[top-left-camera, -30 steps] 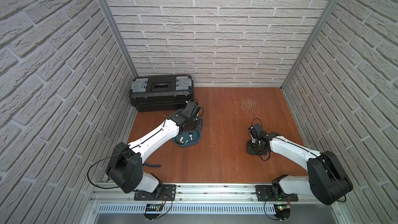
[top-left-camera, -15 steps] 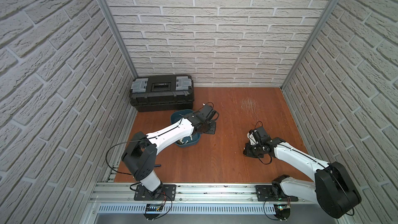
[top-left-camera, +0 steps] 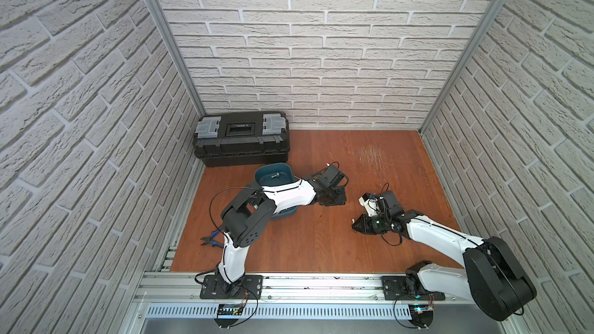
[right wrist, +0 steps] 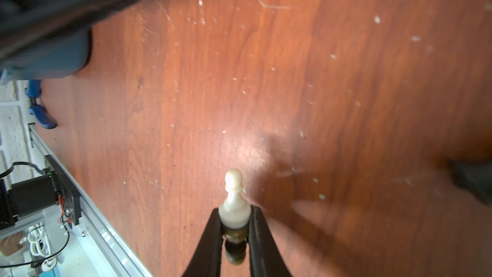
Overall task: Put the chess pieces into the storage box
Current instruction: Pick up the chess piece at the center of the board.
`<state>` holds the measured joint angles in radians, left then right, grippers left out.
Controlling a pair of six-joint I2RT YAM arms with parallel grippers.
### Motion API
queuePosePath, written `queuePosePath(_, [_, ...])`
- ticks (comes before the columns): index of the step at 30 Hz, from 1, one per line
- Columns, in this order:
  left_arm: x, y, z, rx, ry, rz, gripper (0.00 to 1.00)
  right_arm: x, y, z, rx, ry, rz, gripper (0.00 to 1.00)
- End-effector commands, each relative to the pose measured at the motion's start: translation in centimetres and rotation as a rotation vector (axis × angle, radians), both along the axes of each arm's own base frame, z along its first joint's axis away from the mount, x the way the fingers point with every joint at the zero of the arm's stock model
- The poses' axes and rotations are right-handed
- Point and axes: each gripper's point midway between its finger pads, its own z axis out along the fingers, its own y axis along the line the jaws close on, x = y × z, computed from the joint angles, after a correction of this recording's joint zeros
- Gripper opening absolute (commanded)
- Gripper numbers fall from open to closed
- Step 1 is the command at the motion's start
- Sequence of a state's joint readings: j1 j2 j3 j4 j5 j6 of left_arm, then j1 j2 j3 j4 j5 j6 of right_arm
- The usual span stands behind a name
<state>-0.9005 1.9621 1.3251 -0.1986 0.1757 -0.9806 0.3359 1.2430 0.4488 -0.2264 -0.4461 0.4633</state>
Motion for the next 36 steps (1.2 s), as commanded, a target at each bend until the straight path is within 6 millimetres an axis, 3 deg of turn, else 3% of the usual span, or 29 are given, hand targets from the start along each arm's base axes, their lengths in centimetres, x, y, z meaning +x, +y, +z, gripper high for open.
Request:
queuePosePath(1, [-0.1, -3.4, 1.7, -0.137, 0.015, 0.005, 0.43, 1.0, 1.0, 0.7, 0.048, -0.055, 0.036, 0.03])
queuePosePath(7, [-1.7, -5.2, 1.0, -0.197, 0.070, -0.017, 0.39, 2.0, 1.1, 0.9, 0.049, -0.088, 0.018, 0.03])
queuePosePath(25, [-3.0, -3.3, -0.4, -0.178, 0.110, 0.000, 0.37, 4.3, 0.7, 1.5, 0.032, -0.153, -0.059, 0.02])
queuePosePath(36, [-3.4, -3.9, 0.0, -0.204, 0.124, -0.027, 0.23, 4.4, 0.7, 0.9, 0.025, -0.145, -0.062, 0.02])
